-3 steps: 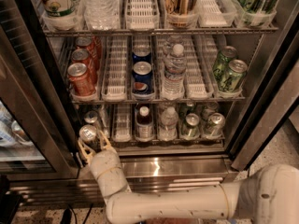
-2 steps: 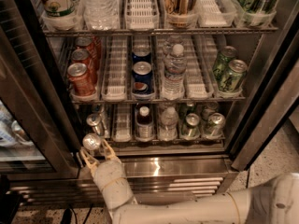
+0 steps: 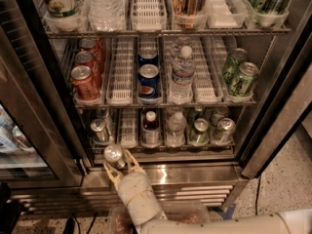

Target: Pick redbull can from bottom shelf of fridge

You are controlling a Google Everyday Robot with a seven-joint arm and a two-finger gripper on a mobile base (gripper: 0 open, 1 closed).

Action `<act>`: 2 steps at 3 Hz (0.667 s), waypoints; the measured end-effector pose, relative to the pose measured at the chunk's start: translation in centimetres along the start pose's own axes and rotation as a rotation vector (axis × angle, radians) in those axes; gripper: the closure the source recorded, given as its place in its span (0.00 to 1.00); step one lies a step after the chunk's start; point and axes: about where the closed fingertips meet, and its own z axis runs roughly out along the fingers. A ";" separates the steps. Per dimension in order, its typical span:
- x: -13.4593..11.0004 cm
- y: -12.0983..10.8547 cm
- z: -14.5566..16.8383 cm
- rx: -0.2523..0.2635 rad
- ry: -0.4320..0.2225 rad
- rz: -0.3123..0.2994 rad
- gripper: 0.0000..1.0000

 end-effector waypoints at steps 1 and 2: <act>-0.1 -4.7 -1.1 -0.011 0.044 -0.035 1.00; -1.0 -7.6 -1.6 -0.054 0.039 -0.034 1.00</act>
Offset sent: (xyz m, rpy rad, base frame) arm -0.0661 0.0008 -0.0102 -0.1359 0.2028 0.6565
